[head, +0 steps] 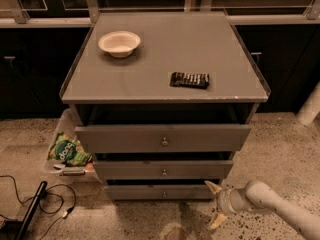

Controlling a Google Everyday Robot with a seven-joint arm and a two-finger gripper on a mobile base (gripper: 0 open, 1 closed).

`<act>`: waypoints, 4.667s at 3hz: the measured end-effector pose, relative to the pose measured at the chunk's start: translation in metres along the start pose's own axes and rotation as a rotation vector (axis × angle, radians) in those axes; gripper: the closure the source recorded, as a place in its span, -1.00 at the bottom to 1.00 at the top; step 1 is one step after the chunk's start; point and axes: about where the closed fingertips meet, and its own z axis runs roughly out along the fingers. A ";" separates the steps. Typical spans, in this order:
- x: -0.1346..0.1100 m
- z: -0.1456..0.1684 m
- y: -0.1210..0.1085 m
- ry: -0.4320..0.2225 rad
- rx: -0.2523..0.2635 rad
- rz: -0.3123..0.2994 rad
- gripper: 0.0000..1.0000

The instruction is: Open bottom drawer

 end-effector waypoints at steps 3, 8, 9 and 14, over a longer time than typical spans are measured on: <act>0.010 0.020 -0.005 -0.005 -0.005 -0.017 -1.00; 0.040 0.105 -0.042 -0.002 0.026 -0.169 -1.00; 0.040 0.117 -0.050 -0.008 0.021 -0.188 -1.00; 0.046 0.141 -0.064 -0.017 0.005 -0.183 0.30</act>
Offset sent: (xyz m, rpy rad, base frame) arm 0.0096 -0.0063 -0.0043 -0.0079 -0.0326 0.0103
